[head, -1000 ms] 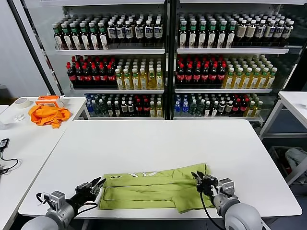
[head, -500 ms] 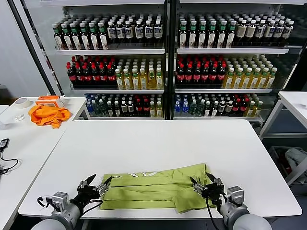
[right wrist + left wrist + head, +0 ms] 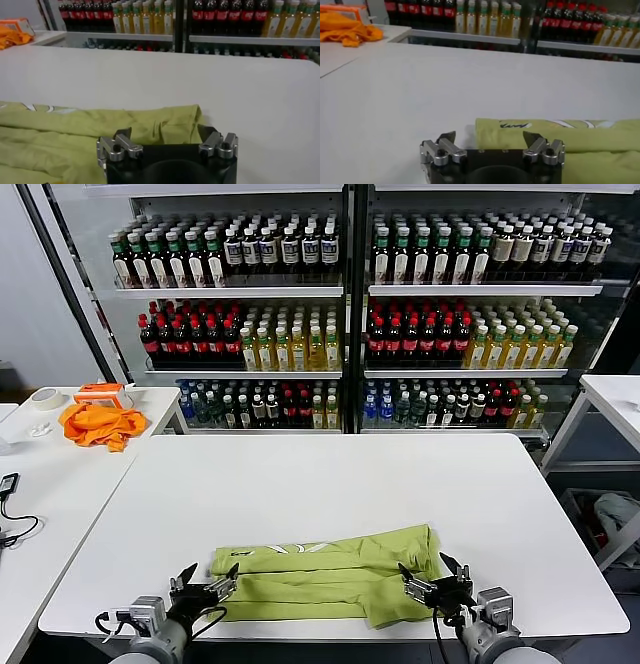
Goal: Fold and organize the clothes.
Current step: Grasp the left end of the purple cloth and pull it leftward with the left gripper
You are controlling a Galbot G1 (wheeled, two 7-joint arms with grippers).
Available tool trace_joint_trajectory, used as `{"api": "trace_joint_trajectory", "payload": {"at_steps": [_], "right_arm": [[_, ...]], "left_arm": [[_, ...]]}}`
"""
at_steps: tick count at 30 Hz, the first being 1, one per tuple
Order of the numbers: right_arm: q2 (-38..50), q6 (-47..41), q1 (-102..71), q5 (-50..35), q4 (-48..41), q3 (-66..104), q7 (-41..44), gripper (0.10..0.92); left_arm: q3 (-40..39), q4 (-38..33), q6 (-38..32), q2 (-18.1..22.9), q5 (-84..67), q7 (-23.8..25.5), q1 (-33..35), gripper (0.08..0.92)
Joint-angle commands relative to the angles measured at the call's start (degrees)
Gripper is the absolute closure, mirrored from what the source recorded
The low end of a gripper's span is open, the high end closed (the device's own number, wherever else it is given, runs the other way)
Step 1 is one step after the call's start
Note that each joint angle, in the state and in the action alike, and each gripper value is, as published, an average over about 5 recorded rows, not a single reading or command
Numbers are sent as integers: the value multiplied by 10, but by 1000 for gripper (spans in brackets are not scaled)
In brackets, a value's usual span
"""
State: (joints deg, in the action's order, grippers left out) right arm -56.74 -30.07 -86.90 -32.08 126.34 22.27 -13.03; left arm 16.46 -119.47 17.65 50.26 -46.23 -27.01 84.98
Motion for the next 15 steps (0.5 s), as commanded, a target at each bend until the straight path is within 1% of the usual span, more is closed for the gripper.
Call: {"api": "trace_joint_trajectory", "payload": {"at_steps": [1, 7, 9, 15], "right_arm": [[-8, 2, -10, 14, -3, 4, 1, 203], [-13, 5, -10, 23, -9, 0, 0, 203], [-17, 5, -11, 25, -9, 1, 0, 203], [-19, 6, -16, 28, -6, 6, 0, 203]], "left_arm": [[-24, 11, 2, 21, 6, -56, -20, 177], [-35, 8, 23, 20, 18, -61, -16, 180], [-39, 8, 23, 19, 21, -60, -16, 202], [-53, 13, 26, 21, 33, -48, -18, 362]]}}
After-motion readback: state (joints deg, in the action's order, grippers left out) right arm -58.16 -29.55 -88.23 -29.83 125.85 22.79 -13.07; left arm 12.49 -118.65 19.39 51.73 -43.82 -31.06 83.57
